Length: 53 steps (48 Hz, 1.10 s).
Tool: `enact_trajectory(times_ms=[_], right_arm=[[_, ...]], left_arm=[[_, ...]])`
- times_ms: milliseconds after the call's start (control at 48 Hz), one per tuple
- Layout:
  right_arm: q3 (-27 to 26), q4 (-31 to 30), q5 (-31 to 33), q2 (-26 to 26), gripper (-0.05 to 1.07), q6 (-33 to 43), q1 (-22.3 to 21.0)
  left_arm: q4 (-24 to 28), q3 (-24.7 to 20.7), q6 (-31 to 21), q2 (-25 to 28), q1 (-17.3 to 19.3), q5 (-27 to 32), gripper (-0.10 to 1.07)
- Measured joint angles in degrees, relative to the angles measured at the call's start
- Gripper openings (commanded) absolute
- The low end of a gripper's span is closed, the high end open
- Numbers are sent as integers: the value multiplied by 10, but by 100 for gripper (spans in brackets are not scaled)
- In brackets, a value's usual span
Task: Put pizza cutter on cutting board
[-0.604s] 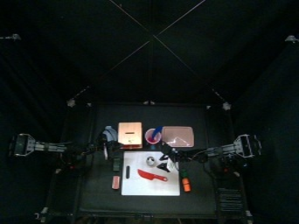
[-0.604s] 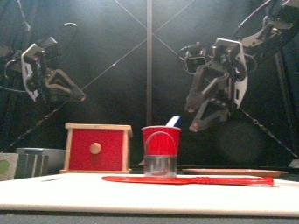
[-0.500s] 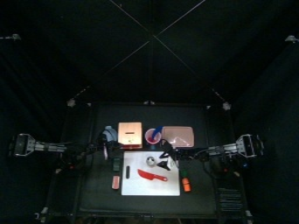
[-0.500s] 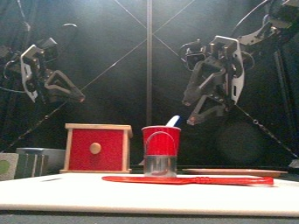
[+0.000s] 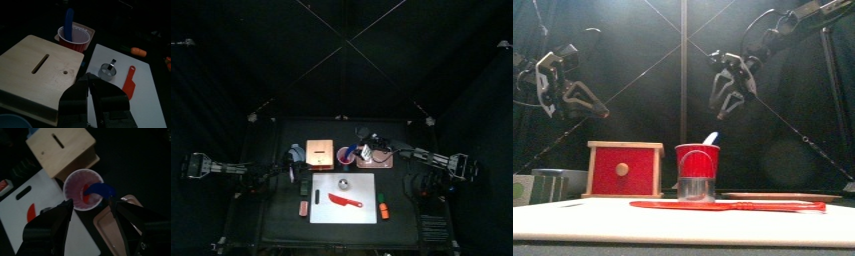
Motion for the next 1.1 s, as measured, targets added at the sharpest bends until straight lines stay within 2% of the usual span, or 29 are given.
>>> enact_trajectory(times_ms=[188, 375, 458, 604, 750, 875, 958, 1104], right_arm=[[-26, -1, 4, 64, 91, -1, -2], [-39, -4, 13, 91, 87, -1, 3], [-40, -4, 15, 94, 76, -1, 4], [-49, 0, 25, 93, 50, 2, 11], [-59, -1, 28, 88, 38, 2, 22], [-60, -9, 29, 64, 36, 3, 27], [-58, -16, 27, 24, 36, 4, 27], [-7, -10, -13, -71, 36, 11, 36]], left_arm=[[-2, 7, 0, 0, 0, 0, 43], [-5, 11, 0, 0, 1, 1, 43], [-5, 11, 0, 0, 2, 1, 43], [-9, 11, 0, 0, 1, 1, 43], [-18, 12, 0, 0, 2, 1, 43], [-25, 12, 0, 0, 2, 1, 43], [-29, 11, 0, 0, 2, 0, 43], [-30, 12, 0, 0, 2, 0, 43]])
